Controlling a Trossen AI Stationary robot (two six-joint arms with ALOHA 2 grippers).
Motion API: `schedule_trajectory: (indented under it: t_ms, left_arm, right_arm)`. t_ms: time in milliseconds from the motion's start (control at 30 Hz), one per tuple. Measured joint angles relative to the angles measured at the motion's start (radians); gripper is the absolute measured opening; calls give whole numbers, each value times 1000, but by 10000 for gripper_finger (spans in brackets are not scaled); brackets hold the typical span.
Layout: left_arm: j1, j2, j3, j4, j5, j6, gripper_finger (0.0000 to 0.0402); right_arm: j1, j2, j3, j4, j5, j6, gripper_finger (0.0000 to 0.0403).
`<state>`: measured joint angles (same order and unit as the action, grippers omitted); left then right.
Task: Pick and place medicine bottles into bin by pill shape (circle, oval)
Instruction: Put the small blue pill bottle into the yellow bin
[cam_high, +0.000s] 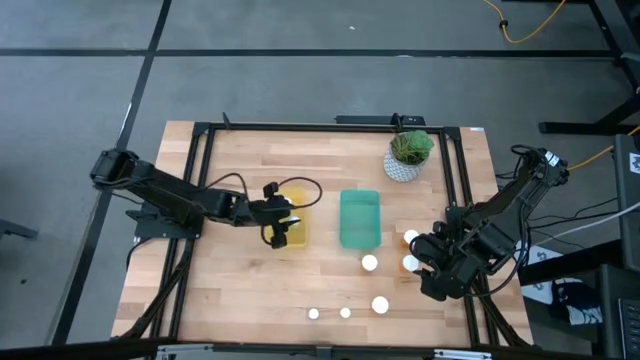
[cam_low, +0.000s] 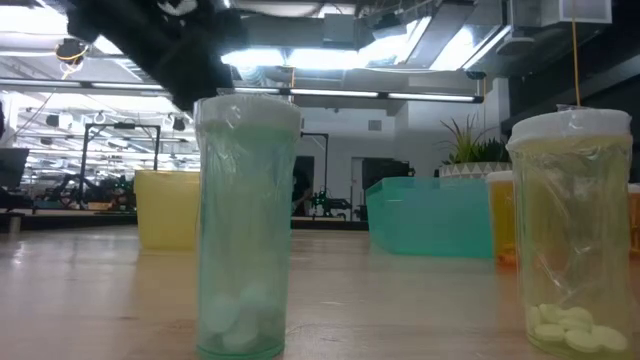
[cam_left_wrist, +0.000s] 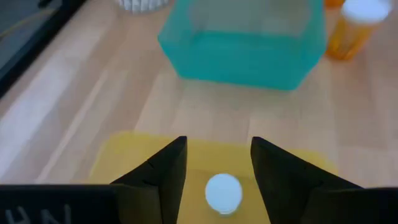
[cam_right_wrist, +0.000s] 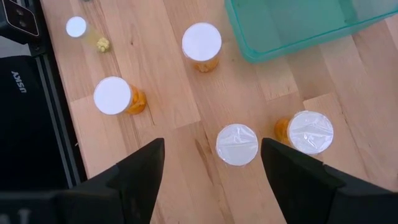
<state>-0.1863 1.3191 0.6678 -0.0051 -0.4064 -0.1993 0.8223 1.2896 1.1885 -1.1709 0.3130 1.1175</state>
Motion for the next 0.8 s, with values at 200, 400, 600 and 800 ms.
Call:
schedule_trajectory:
  t_ms: [200,400,600,800]
  left_arm:
    - [-92,-33,15,61,2,19,168]
    - [-217,29,131,58,-12,118,167]
    - [-294,82,257,-12,-46,125,167]
    - [-340,177,399,-215,-42,74,167]
  right_arm:
    - [0,0,0,0,0,0,269]
    - [0,0,0,1,0,0,269]
    - [0,0,0,3,0,4,269]
    - [0,0,0,4,0,4,269]
